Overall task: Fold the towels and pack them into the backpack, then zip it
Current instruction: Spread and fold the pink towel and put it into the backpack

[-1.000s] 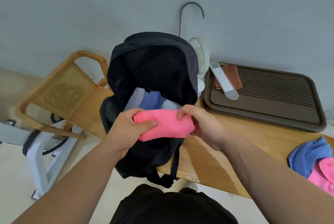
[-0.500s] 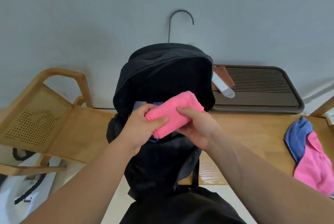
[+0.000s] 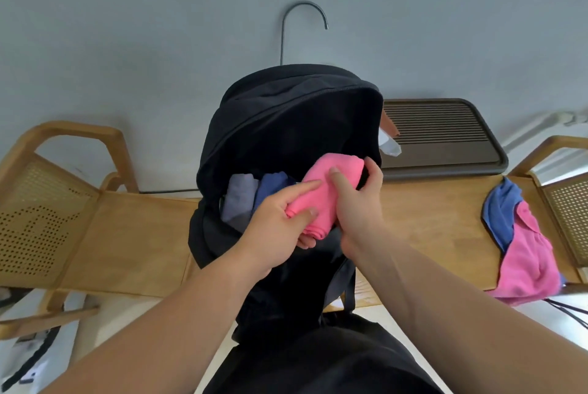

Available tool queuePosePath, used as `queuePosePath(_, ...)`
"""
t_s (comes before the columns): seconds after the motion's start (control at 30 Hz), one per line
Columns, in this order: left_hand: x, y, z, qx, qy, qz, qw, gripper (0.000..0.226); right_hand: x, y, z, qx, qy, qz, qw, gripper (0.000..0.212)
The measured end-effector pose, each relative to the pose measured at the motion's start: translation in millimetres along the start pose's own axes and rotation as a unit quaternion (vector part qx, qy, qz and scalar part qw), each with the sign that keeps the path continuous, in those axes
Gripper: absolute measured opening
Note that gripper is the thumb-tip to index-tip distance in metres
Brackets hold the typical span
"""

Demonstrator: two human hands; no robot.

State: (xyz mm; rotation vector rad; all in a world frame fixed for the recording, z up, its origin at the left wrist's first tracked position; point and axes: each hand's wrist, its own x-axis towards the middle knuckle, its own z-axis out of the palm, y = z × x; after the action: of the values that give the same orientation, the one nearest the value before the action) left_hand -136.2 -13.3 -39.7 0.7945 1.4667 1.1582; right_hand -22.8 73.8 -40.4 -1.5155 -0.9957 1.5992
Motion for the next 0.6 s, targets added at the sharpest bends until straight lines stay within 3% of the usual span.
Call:
queuePosePath(0.13,1,-5,1,0.017,-0.001,-0.017,1.000,0.033,1,6,-1,-0.084,-0.060,0.019,0.995,0.056)
queuePosePath(0.23,18,-10,-12,0.198,-0.002,-0.018,0.980,0.028,11,-4,-6,-0.189,-0.088,-0.002,0.978,0.046)
queuePosePath(0.3,38,-19,-27,0.398,-0.034,-0.019,0.916,0.031,21,-9,1,-0.299,-0.123,-0.043,0.945,0.042)
queuePosePath(0.43,71,-39,-43,0.643,-0.227,-0.053,0.730,0.035,54,-3,26,-0.524,-0.178,-0.072,0.830,0.038)
queuePosePath(0.5,81,-44,-43,0.695,-0.281,-0.073,0.657,0.042,68,3,35,-0.531,-0.194,-0.023,0.825,0.034)
queuePosePath(0.6,91,-48,-41,0.728,-0.293,-0.090,0.613,0.049,80,16,41,-0.477,-0.208,0.004,0.854,0.036)
